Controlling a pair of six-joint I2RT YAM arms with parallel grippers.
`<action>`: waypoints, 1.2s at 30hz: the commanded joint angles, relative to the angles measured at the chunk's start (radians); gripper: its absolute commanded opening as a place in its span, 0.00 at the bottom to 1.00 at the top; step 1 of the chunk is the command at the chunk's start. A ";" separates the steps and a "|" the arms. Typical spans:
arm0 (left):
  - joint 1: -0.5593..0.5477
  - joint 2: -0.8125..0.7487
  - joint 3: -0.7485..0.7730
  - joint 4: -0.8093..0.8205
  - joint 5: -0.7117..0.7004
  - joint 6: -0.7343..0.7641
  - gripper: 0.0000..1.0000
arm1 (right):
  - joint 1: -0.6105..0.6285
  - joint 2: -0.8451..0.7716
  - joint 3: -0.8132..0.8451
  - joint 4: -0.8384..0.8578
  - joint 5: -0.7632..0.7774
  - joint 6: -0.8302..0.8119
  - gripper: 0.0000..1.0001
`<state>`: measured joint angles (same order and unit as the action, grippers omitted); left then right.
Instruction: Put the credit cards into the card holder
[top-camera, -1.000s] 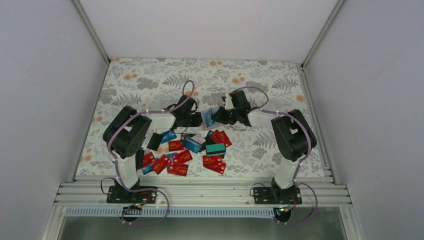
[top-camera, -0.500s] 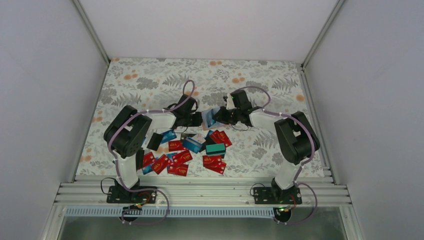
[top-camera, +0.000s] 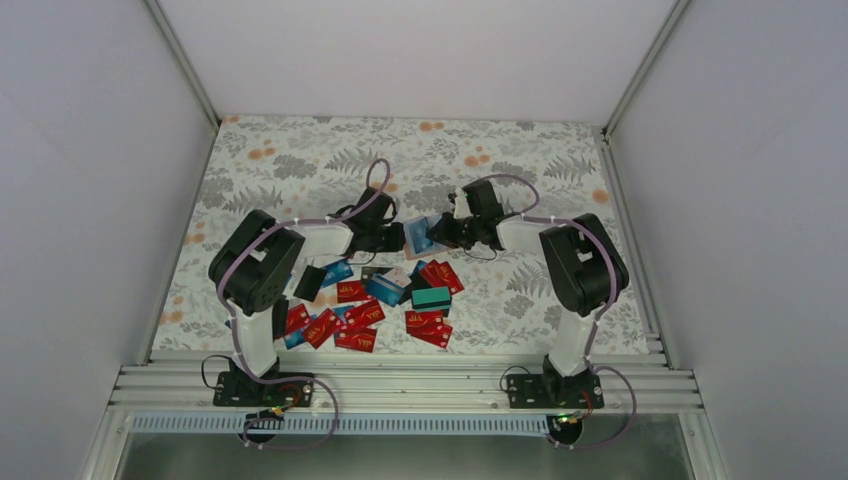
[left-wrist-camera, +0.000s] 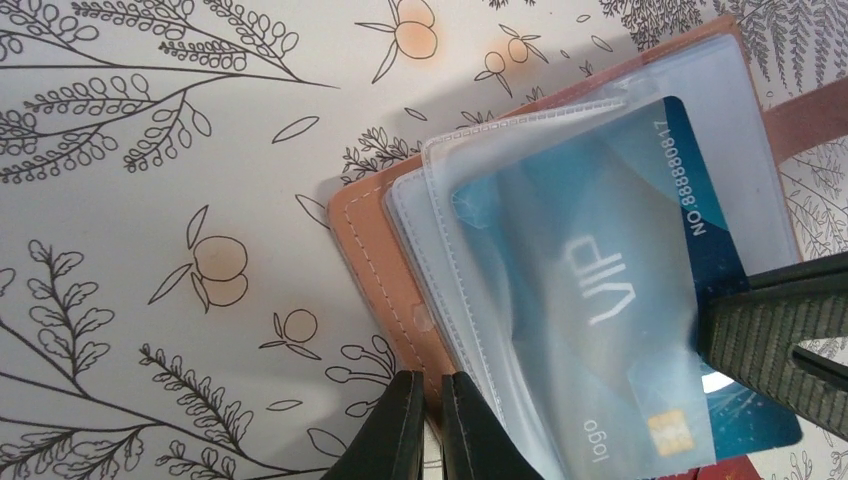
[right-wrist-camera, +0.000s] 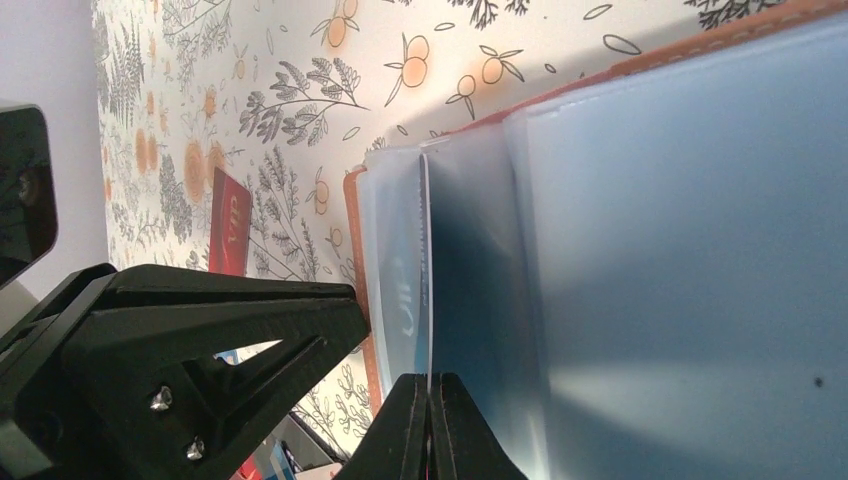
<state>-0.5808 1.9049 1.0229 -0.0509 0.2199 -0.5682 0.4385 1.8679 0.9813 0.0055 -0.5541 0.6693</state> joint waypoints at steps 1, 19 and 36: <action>-0.010 0.060 -0.014 -0.087 -0.004 0.002 0.08 | -0.013 0.047 0.026 0.036 -0.013 0.002 0.04; -0.021 0.067 -0.023 -0.078 0.006 -0.005 0.08 | -0.013 0.090 -0.001 0.124 -0.060 0.029 0.04; -0.028 0.056 -0.023 -0.081 -0.009 -0.018 0.08 | 0.009 0.041 0.052 -0.045 -0.023 -0.092 0.22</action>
<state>-0.5877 1.9102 1.0248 -0.0383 0.2138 -0.5720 0.4282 1.9331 0.9878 0.0834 -0.6205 0.6571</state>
